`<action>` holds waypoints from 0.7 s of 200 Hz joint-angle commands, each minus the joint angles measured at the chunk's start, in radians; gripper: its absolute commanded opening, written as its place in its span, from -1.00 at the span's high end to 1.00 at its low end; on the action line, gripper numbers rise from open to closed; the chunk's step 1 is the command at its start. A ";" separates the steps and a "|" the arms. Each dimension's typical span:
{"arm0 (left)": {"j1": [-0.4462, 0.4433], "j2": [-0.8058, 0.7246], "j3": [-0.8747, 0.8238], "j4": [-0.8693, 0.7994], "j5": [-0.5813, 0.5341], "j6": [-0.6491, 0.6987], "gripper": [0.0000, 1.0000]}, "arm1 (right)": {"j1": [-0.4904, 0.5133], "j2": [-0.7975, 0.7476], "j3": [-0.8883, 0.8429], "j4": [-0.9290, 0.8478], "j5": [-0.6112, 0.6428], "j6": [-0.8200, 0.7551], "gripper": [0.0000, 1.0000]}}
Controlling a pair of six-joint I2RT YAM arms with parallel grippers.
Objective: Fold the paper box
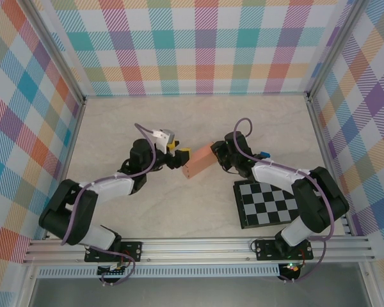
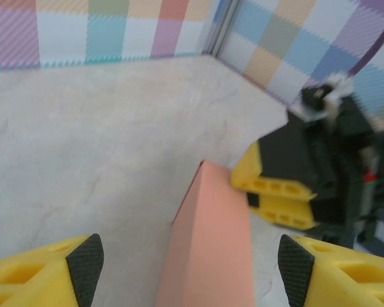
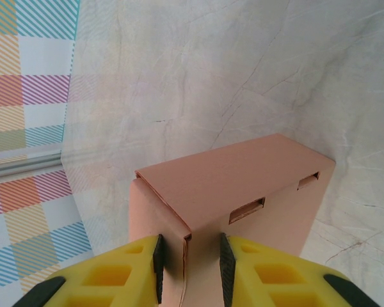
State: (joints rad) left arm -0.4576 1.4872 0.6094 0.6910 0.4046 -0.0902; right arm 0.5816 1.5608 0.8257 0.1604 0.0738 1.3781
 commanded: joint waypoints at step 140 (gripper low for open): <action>-0.053 0.265 -0.193 0.271 -0.204 0.066 -0.39 | -0.008 0.054 -0.035 -0.157 -0.012 -0.016 0.38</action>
State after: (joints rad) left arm -0.5026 1.6978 0.4603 1.1107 0.2836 -0.0834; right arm 0.5739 1.5635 0.8261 0.1658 0.0708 1.3754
